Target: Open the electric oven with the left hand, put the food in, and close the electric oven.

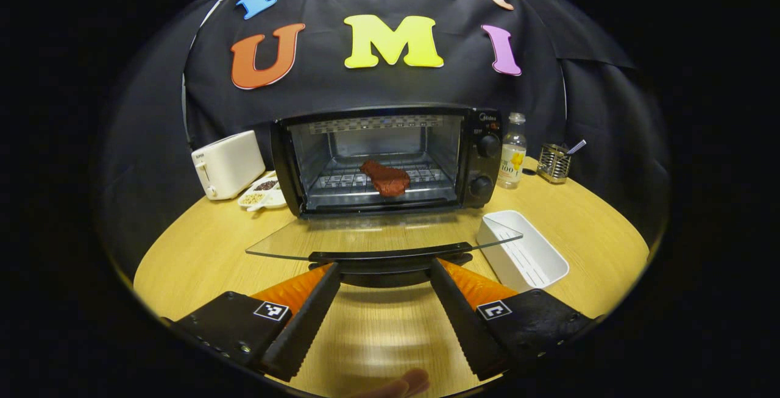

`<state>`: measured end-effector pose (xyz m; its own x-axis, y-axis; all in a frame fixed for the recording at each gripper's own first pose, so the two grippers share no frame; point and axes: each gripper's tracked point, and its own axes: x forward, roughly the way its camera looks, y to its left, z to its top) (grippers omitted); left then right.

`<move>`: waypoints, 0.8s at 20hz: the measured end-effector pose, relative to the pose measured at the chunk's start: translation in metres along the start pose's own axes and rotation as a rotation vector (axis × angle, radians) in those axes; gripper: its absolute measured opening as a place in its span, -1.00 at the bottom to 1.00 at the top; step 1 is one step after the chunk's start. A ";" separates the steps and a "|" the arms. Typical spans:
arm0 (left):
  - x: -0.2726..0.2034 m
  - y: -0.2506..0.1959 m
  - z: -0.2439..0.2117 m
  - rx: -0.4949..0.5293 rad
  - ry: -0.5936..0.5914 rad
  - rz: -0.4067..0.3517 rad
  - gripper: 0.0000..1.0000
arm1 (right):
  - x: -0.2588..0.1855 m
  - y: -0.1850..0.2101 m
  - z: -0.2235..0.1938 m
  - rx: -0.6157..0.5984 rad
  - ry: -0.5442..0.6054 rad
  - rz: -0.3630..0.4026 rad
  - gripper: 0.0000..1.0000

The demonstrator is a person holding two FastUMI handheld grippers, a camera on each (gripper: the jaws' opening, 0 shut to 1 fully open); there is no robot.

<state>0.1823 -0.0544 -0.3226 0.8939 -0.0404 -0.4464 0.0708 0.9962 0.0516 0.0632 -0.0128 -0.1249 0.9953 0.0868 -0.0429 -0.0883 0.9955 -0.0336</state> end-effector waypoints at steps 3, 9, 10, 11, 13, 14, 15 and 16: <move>0.000 -0.001 0.018 0.026 -0.036 -0.001 0.94 | -0.003 -0.001 -0.002 0.008 0.006 0.000 0.96; 0.010 0.003 0.049 0.041 -0.100 0.023 0.96 | -0.011 -0.013 -0.003 0.029 0.007 -0.024 0.96; 0.017 0.003 0.051 0.039 -0.103 0.025 0.96 | -0.016 -0.015 -0.003 0.034 0.003 -0.024 0.96; 0.023 0.004 0.054 0.040 -0.099 0.026 0.96 | -0.020 -0.018 -0.001 0.039 -0.004 -0.030 0.96; 0.035 0.011 0.065 0.029 -0.119 0.041 0.92 | -0.025 -0.027 -0.001 0.039 -0.009 -0.046 0.96; 0.041 0.011 0.071 0.014 -0.128 0.034 0.92 | -0.027 -0.029 -0.003 0.036 -0.004 -0.052 0.96; 0.047 0.012 0.075 -0.001 -0.129 0.028 0.92 | -0.032 -0.029 -0.004 0.038 -0.002 -0.052 0.96; 0.051 0.013 0.082 -0.011 -0.130 0.024 0.93 | -0.036 -0.029 -0.003 0.045 -0.002 -0.052 0.93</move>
<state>0.2646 -0.0495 -0.2717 0.9451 -0.0257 -0.3259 0.0446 0.9977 0.0504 0.0297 -0.0452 -0.1250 0.9986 0.0351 -0.0406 -0.0347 0.9994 0.0088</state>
